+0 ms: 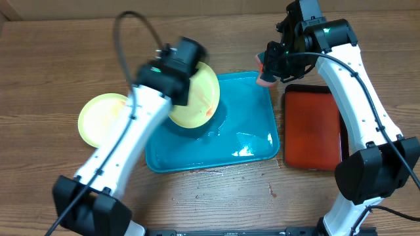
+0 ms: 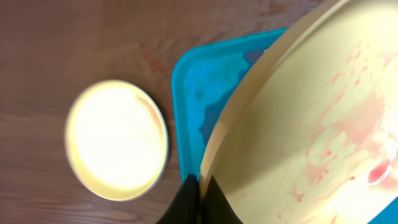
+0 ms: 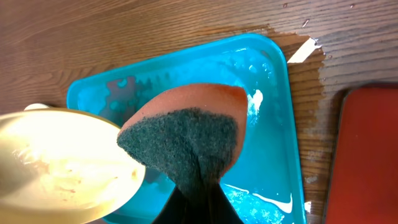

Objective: Clean dirty plates on tray and stack at the side
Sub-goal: 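Carry the second yellow plate left and stack it on the plate pile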

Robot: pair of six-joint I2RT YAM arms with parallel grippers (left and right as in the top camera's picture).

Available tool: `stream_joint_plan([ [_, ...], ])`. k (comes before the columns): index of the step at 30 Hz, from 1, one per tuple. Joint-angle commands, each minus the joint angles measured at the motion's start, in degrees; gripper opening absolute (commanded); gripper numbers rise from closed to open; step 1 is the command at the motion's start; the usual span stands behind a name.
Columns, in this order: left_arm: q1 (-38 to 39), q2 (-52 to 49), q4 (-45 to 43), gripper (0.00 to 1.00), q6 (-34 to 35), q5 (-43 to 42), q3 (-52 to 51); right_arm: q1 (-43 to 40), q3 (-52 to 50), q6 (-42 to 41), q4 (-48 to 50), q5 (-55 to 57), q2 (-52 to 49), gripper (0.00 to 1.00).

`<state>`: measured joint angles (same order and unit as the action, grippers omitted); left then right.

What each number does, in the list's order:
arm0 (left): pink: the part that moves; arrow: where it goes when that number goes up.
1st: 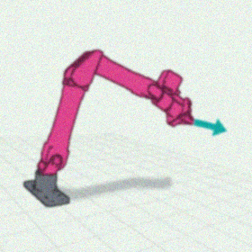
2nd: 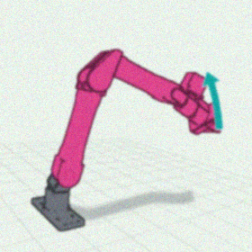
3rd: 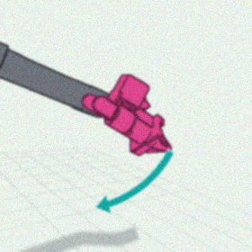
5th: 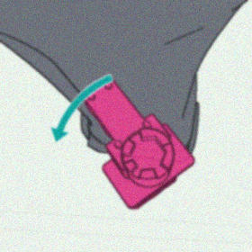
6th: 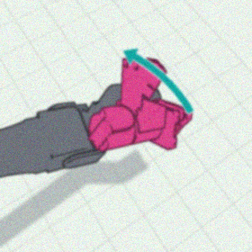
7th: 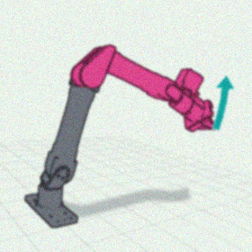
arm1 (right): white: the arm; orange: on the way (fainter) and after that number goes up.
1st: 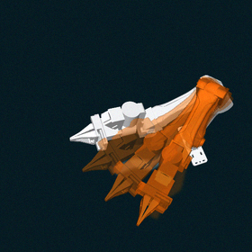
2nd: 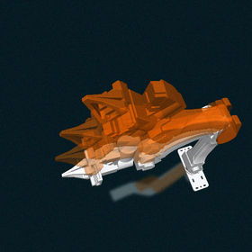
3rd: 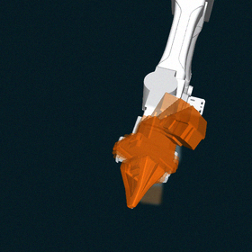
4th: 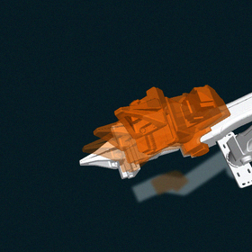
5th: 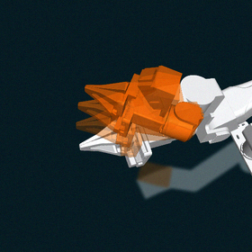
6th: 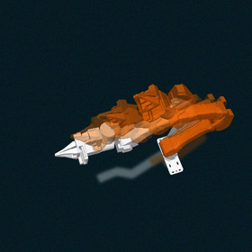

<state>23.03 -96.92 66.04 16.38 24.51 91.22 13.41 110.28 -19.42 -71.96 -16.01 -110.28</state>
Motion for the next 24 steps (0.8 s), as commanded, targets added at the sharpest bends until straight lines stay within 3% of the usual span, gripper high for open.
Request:
stream_joint_plan([
  [1, -11.43, 1.05, -0.09, 0.04, -4.15, -21.24, 0.39, -0.33, 0.37, 0.42, -0.04, 0.61, 0.11, 0.04],
  [4, -21.18, 1.05, -0.09, 0.04, -5.70, -26.71, 0.33, -0.33, 0.37, 0.42, 0.04, 0.61, 0.11, 0.04],
  [14, -49.83, -1.33, -1.68, 0.04, -5.95, -27.15, -2.73, -0.33, 0.37, 0.37, 0.35, 1.03, 0.11, 0.04],
  [19, -55.78, -4.70, -3.45, 0.04, -5.92, -27.80, -6.58, -0.33, 0.37, 0.37, 0.79, 1.03, 0.11, 0.04],
  [24, -56.28, -9.25, -7.98, 0.04, -6.05, -25.99, -11.32, -0.33, 0.37, 0.37, 0.68, 1.01, 0.11, 0.04],
])
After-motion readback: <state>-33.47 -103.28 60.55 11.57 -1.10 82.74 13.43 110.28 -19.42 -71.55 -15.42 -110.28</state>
